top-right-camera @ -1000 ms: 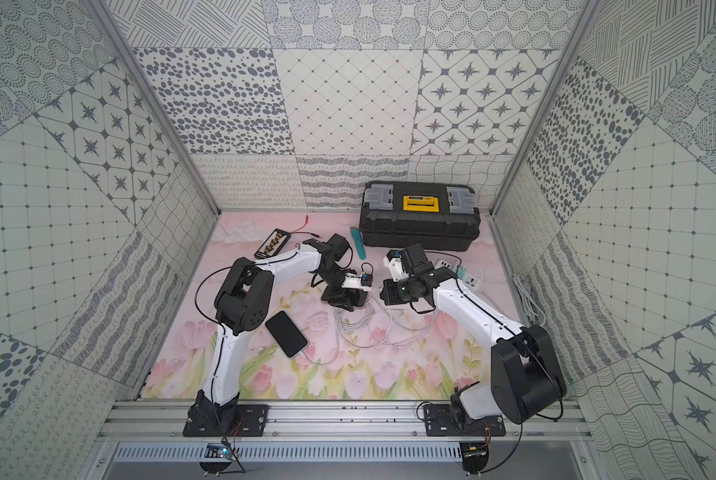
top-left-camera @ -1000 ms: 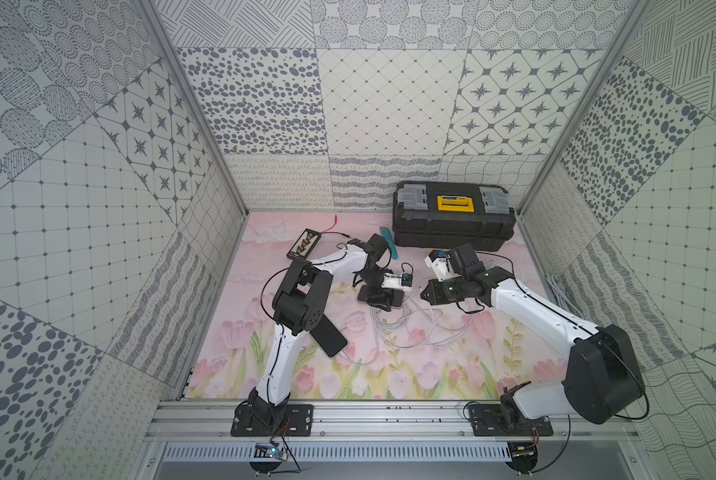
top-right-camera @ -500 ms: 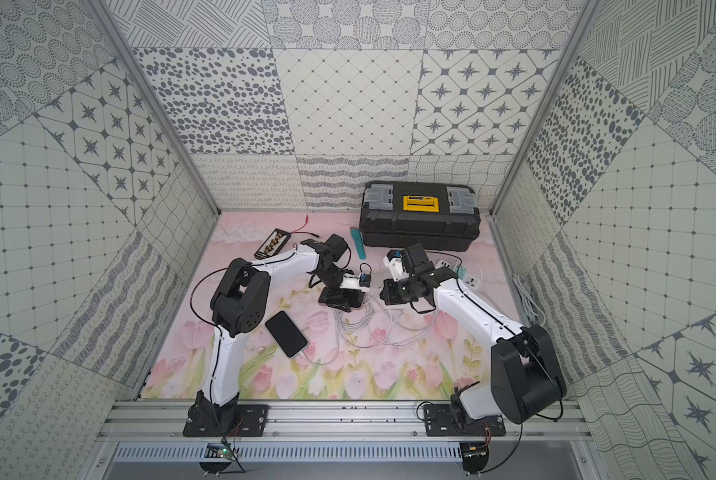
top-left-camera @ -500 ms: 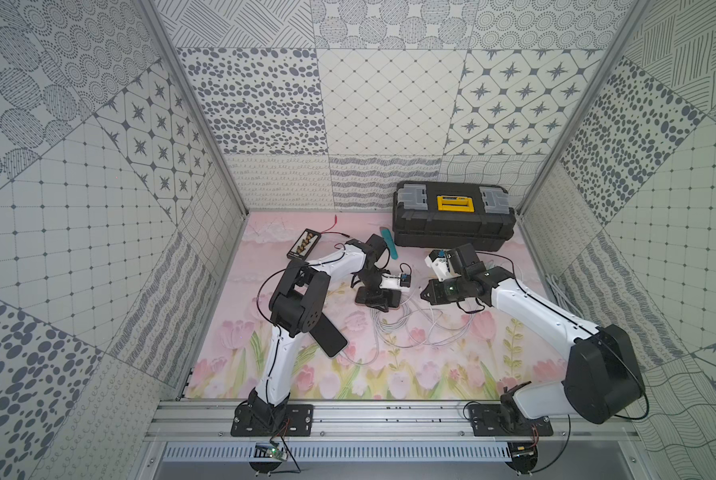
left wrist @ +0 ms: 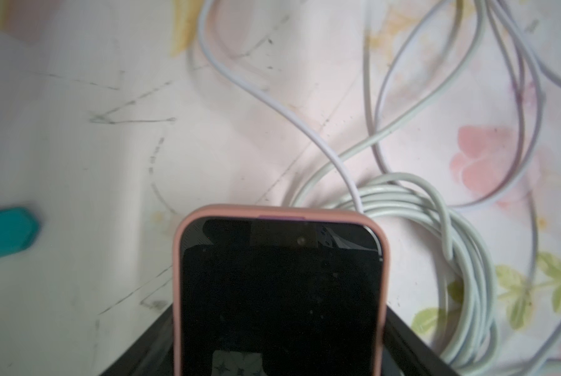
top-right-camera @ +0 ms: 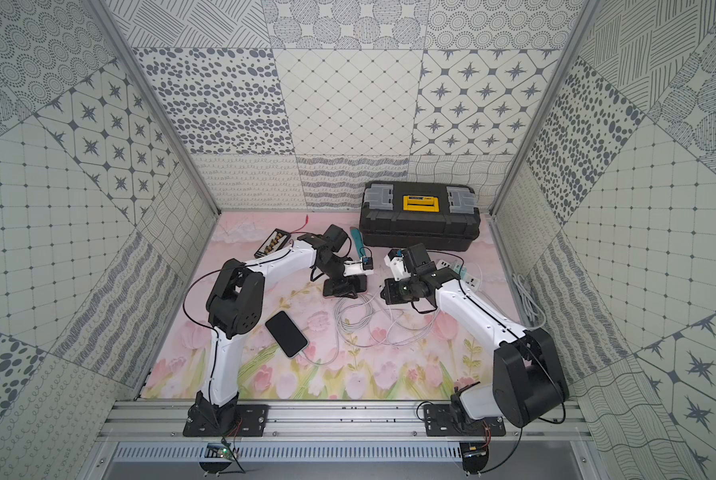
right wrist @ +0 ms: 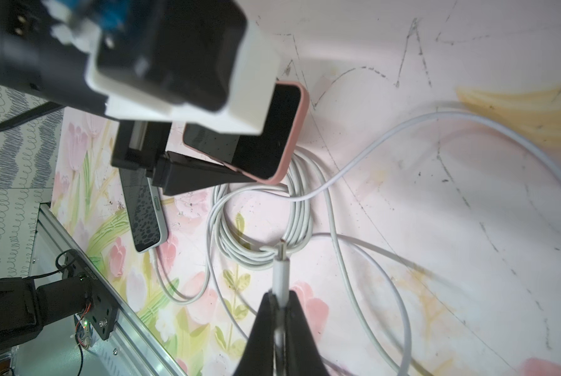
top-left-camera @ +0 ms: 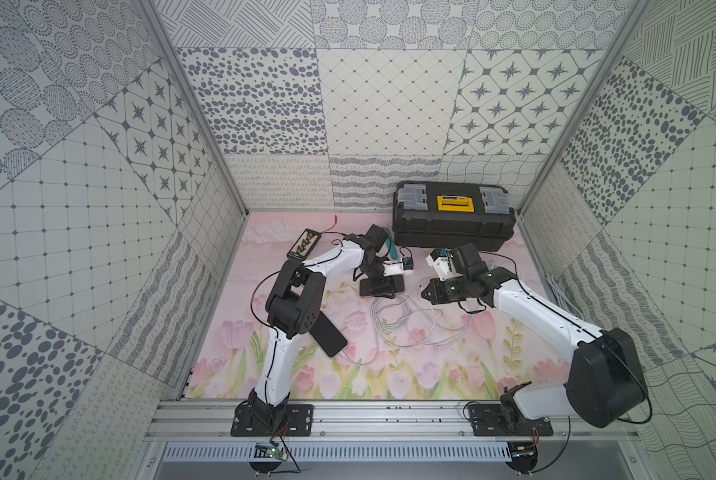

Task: Plug the charging cable into the phone
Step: Pick up the phone at the center of the board.

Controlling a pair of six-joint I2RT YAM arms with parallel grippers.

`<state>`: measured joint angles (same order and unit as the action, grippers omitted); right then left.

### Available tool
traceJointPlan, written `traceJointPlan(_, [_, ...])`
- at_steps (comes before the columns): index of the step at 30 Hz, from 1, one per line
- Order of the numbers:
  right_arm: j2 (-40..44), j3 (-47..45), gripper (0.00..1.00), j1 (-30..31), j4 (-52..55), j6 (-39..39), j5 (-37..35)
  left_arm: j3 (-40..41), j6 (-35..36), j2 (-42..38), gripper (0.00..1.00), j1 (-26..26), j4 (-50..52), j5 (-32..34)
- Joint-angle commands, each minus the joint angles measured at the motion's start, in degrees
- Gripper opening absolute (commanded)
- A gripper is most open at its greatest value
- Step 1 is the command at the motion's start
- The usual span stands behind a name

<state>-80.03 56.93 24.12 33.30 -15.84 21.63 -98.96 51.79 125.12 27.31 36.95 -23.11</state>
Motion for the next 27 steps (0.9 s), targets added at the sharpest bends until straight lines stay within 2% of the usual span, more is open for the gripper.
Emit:
traceJointPlan(1, [2.5, -1.7, 0.0, -0.7, -2.1, 0.7, 0.4, 2.9, -26.1, -5.9, 0.0, -2.3, -17.6, 1.9])
traceJointPlan(3, [3.5, -2.3, 0.0, -1.2, -2.8, 0.3, 0.8, 4.0, -35.8, -8.2, 0.0, -3.1, -21.1, 4.0])
traceJointPlan(5, [4.9, -3.1, 0.0, -1.6, -3.8, 0.0, 0.9, 3.5, -46.7, -10.4, 0.0, -4.0, -20.5, 6.0])
traceJointPlan(7, [6.2, -3.8, 0.0, -1.6, -5.0, -0.2, 1.4, -0.7, -61.9, -11.3, 0.0, -4.7, -13.2, 10.9])
traceJointPlan(8, [7.0, -4.7, 0.0, -1.7, -6.7, -0.6, 2.5, -4.3, -69.1, -11.2, 0.0, -5.0, -4.0, 9.5])
traceJointPlan(9, [7.5, -5.7, 0.0, -1.7, -8.5, -1.5, 3.7, -5.3, -75.2, -12.0, 0.0, -5.0, -0.6, 7.9])
traceJointPlan(10, [8.4, -7.3, 0.0, -1.6, -10.8, -2.4, 5.0, -2.5, -81.3, -14.0, 0.0, -5.1, -0.8, 6.5])
traceJointPlan(12, [10.1, -10.0, 0.0, -0.9, -15.0, -4.5, 6.6, 10.3, -94.2, -21.5, 0.0, -4.8, -9.4, 4.3])
traceJointPlan(15, [12.7, -14.3, 0.0, 2.0, -20.8, -6.2, 7.0, 33.1, -119.3, -34.9, 0.0, -4.8, -26.1, 9.7])
traceJointPlan(17, [13.7, -16.6, 0.0, 5.8, -24.5, -6.4, 7.6, 42.3, -132.8, -40.5, 0.0, -4.4, -28.1, 13.8])
traceJointPlan(18, [13.9, -17.2, 0.0, 8.2, -25.1, -5.4, 6.9, 44.3, -135.4, -41.6, 0.0, -4.4, -28.7, 13.6])
traceJointPlan(20, [14.0, -18.3, 0.0, 13.0, -25.2, -3.2, 3.8, 44.5, -139.2, -42.0, 0.0, -4.1, -22.2, 13.8])
traceJointPlan(24, [13.2, -20.7, 0.0, 18.3, -27.9, -3.3, 1.5, 37.6, -139.1, -41.0, 0.0, -4.1, -2.4, 18.0])
traceJointPlan(27, [13.3, -22.9, 0.0, 21.9, -31.6, -5.8, 1.3, 36.9, -141.0, -41.4, 0.0, -4.0, 0.9, 21.9])
